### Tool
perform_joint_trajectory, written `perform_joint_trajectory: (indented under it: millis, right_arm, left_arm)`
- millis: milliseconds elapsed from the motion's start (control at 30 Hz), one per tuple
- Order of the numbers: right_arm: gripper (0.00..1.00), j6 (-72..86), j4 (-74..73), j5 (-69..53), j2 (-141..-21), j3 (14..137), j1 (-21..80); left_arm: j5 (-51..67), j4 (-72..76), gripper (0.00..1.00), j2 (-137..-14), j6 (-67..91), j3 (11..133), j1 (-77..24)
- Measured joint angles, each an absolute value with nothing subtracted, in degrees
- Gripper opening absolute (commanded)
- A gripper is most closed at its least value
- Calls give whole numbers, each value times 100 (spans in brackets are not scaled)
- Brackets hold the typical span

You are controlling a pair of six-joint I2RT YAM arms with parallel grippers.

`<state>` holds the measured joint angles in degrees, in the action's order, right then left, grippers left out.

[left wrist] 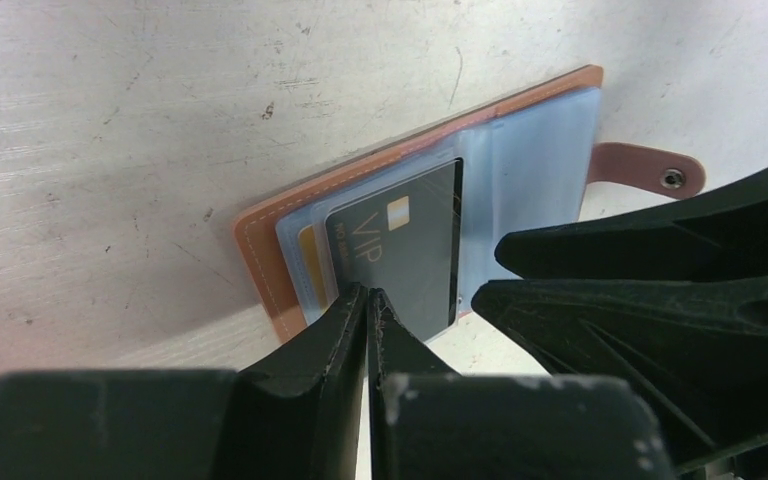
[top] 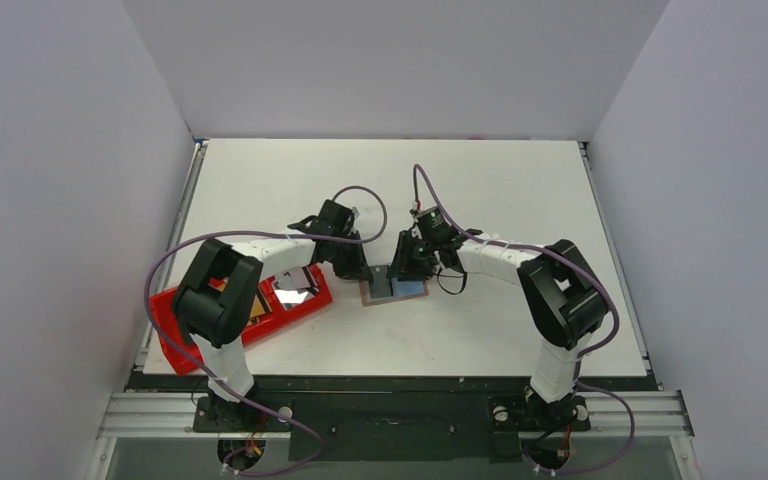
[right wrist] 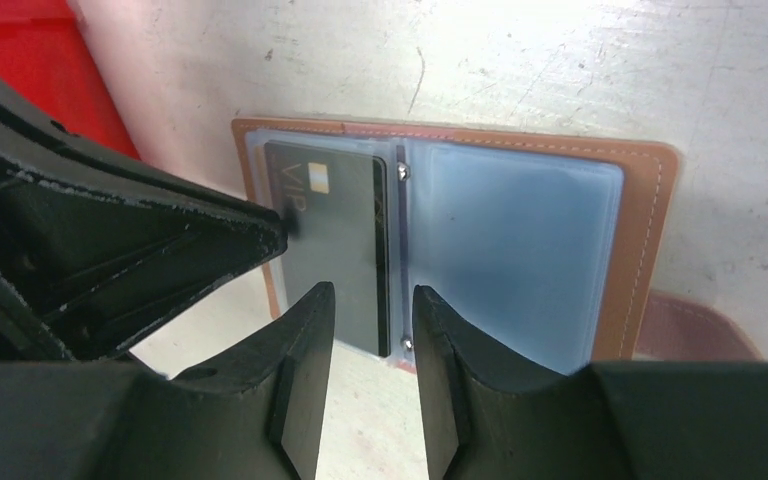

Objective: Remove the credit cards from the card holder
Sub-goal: Remove the credit card from the card holder.

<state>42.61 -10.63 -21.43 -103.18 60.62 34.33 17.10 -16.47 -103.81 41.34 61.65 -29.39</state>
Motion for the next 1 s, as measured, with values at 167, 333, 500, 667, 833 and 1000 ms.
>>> perform_joint_trajectory:
  millis: [167,333,500,667,833,1000]
  right_arm:
    - [30,4313,-904,-2239,-10584,6027,3376]
    - [28,4359,-784,-2329,-10600,5994,3334]
    - [26,4421,-663,-2373,-10643,5961,3330]
    - [25,4429,-602,-2412,-10656,5944,3330]
    - [24,4442,-593,-2445,-10669,5940,3301]
    - [24,4449,-567,-2467,-10672,5929,3301]
  left_arm:
    - [1682,-1629,0,-10460,4147,6163,-3004]
    - [1643,-1623,0,-10460,4154,6163,-3028]
    - [1605,-1636,0,-10444,4152,6163,-3035]
    - [1413,-1782,0,-10361,4112,6163,-3046]
    - [1332,-1872,0,-10342,4073,6163,-3046]
    - [1337,-1870,0,-10342,4047,6163,-3046]
